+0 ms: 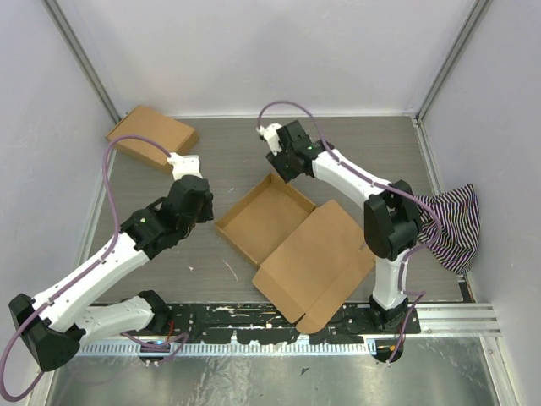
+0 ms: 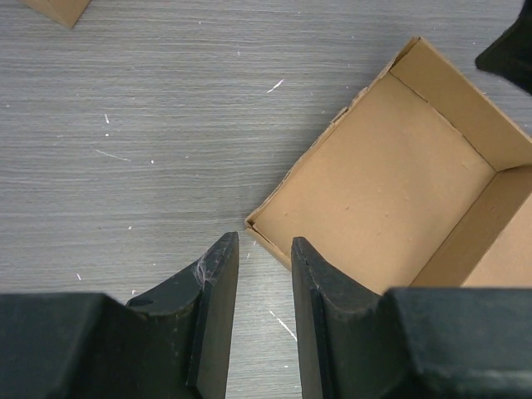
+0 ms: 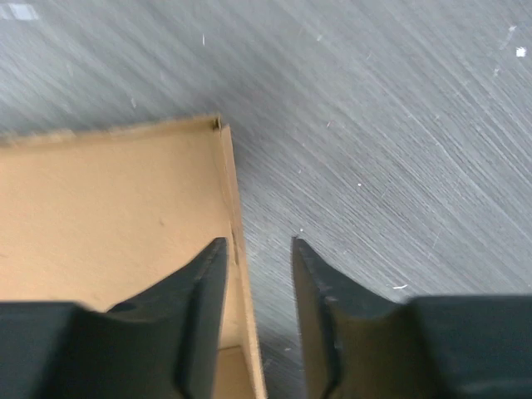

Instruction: Fold the paper box

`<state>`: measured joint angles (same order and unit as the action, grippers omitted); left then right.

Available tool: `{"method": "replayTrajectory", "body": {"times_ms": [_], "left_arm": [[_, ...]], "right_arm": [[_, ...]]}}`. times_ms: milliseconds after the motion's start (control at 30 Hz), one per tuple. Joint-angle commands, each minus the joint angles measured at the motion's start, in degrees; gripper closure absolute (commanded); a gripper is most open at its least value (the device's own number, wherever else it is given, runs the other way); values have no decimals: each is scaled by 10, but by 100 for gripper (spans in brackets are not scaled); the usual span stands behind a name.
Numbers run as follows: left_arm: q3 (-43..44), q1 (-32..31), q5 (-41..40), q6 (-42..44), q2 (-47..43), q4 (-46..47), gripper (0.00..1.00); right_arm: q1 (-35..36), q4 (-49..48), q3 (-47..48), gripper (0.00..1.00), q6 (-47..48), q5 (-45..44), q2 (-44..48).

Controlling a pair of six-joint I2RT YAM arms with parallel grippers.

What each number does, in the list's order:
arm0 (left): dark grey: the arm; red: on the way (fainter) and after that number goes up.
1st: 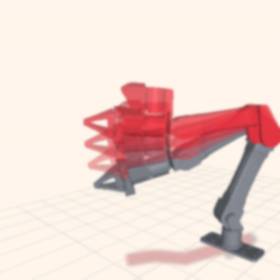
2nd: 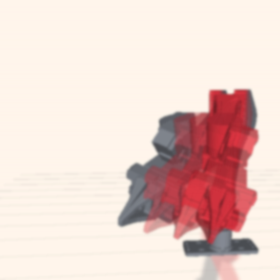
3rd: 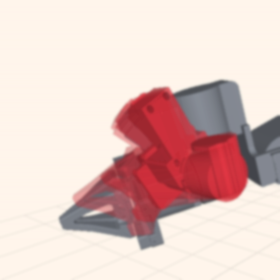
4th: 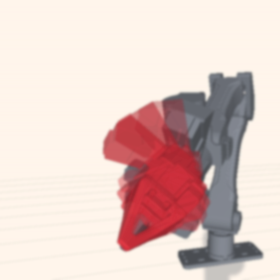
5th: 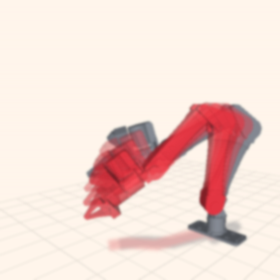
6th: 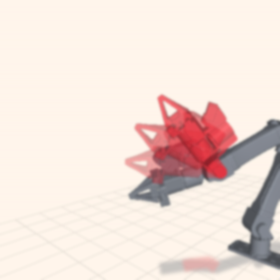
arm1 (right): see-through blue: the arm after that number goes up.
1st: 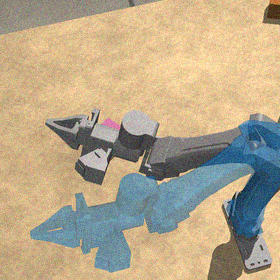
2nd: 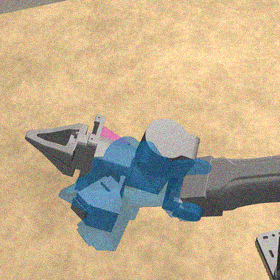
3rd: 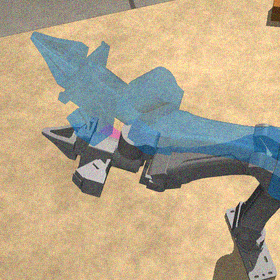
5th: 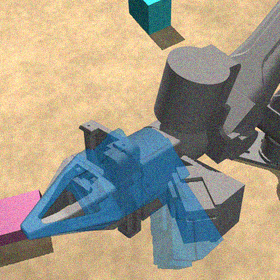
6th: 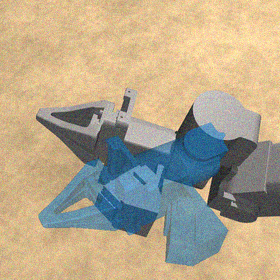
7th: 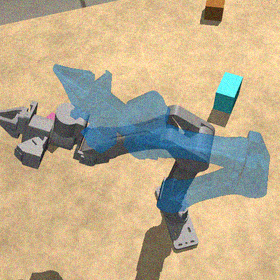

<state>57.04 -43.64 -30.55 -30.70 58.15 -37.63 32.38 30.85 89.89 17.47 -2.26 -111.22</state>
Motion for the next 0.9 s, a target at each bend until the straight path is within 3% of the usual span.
{"method": "replayTrajectory", "body": {"times_ms": [0,167,367,467,767,867], "left_arm": [[-9,1,-26,-20,-19,-10,61],[-16,1,-63,-45,-54,-14,58],[-14,1,-68,-46,-77,-22,58],[-19,1,-66,-48,-86,-26,58],[-36,1,-61,-48,-110,-29,58],[-39,1,-60,-47,-110,-31,58]], "right_arm": [[-1,2,63,52,-137,-20,45],[20,-22,27,44,-383,25,45],[72,-43,22,27,-488,0,10],[87,-51,32,1,-515,-8,-12],[101,-45,87,0,-535,-41,-90],[100,-38,112,4,-527,-54,-119]]}}
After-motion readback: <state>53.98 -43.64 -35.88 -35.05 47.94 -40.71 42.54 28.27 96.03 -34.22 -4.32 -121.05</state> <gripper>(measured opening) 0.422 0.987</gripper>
